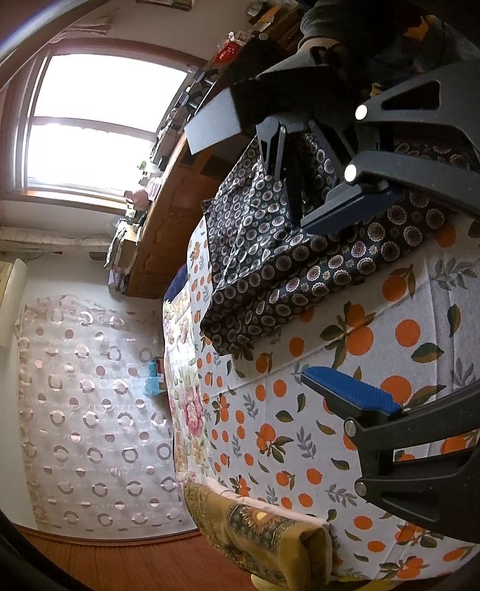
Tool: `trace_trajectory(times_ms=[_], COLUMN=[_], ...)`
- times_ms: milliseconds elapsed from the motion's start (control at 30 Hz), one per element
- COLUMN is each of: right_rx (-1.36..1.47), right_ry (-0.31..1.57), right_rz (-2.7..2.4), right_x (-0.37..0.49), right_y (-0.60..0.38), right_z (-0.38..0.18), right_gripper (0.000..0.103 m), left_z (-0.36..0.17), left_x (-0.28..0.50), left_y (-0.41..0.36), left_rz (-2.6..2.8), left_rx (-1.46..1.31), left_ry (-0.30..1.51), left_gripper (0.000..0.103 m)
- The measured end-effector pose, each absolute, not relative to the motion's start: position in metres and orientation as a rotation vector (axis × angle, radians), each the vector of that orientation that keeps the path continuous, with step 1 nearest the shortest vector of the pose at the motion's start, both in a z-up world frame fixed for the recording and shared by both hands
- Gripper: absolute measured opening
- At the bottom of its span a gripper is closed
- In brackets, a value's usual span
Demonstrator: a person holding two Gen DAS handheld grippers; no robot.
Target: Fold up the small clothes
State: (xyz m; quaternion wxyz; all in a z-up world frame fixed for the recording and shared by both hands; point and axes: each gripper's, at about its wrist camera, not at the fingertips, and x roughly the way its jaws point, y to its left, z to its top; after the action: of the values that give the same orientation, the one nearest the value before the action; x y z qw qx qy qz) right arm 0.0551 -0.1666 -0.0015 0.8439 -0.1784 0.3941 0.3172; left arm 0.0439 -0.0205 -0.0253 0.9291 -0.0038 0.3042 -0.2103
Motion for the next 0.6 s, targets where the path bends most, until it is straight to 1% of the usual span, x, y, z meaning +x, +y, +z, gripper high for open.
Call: trace_trajectory(times_ms=[33,67,100,133,200,400,600], right_rx=[-0.374,-0.369,-0.369,-0.371,-0.346,-0.247,-0.218], right_ry=[0.831,0.830,0.824,0.819,0.813,0.705,0.670], right_rz=[0.673,0.676,0.670,0.659,0.656,0.568,0.426], right_x=[0.056,0.061,0.062,0.064,0.068,0.085,0.127], right_y=[-0.168,-0.161,-0.161,-0.162,-0.169,-0.216,-0.261], right_z=[-0.001,-0.003,-0.003,-0.002,0.000,0.041,0.065], right_gripper=[0.060,0.056,0.041,0.021,0.008,0.006,0.006], left_z=[-0.026,-0.026,-0.026,-0.026,-0.026,-0.028,-0.029], left_x=[0.044,0.044,0.044,0.043,0.043,0.044,0.045], left_y=[-0.021,-0.021,-0.022,-0.022,-0.023,-0.026,-0.029], left_rz=[-0.432,-0.433,-0.434,-0.434,-0.436,-0.441,-0.448], left_rx=[-0.007,-0.007,-0.005,-0.005,-0.003,0.000,0.003], left_ry=[0.624,0.625,0.626,0.627,0.629,0.633,0.640], left_gripper=[0.075,0.075,0.075,0.075,0.075,0.075,0.075])
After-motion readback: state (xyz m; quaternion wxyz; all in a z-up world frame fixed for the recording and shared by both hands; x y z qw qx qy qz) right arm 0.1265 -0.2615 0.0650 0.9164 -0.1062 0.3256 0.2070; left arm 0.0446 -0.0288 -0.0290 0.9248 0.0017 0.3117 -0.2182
